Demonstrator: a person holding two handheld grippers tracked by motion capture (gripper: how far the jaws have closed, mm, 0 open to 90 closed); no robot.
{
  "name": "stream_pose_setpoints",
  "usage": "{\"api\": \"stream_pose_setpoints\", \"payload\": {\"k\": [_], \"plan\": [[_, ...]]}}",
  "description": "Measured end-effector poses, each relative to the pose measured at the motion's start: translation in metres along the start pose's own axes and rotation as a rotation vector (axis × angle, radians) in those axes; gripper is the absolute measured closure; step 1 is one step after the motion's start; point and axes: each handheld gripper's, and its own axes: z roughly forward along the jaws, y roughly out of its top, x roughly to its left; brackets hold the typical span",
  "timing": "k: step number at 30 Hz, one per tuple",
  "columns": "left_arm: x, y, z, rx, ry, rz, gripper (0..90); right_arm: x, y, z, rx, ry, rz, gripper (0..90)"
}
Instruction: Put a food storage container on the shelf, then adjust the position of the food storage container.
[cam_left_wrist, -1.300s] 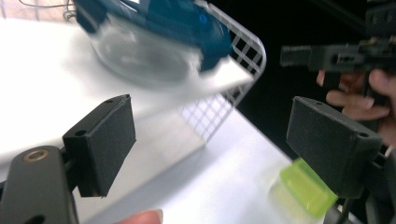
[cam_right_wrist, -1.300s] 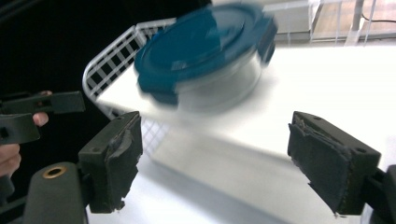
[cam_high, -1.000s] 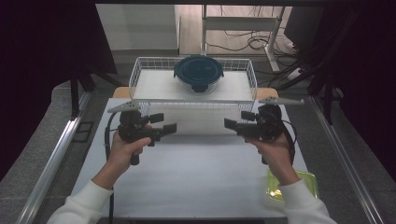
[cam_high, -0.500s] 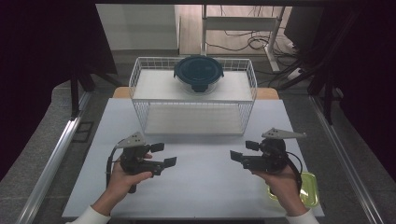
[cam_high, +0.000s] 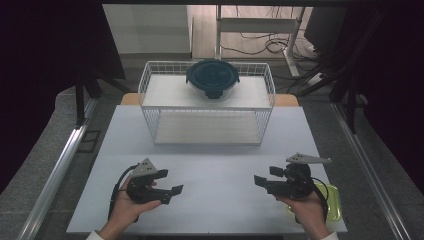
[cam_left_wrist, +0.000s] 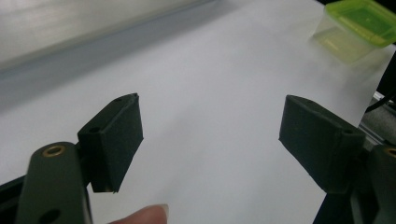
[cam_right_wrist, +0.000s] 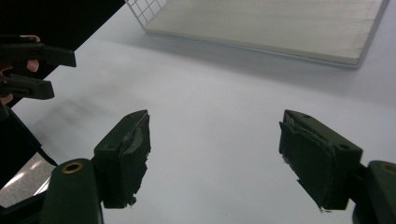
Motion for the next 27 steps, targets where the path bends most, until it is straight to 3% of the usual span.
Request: {"api": "stream_pose_setpoints", "payload": {"k": [2,10,23,27], "plan": [[-0.001,-0.001,-0.002,-0.002,0.012,0.008,21.4,-0.001,-0.002,-0.001,0.008,-0.019,-0.018,25.6],[-0.001,-0.005,0.002,0.035,0.084,0.036,21.2,-0.007,-0.009,0.000,0.032,-0.020,-0.008,26.9],[0.002,-0.007,0.002,0.041,0.103,0.011,19.5,-0.012,-0.007,-0.007,0.029,-0.034,0.003,33.3],[0.003,-0.007,0.005,0.048,0.095,0.007,19.0,-0.017,-0.011,-0.017,0.034,-0.077,0.008,40.0]]}}
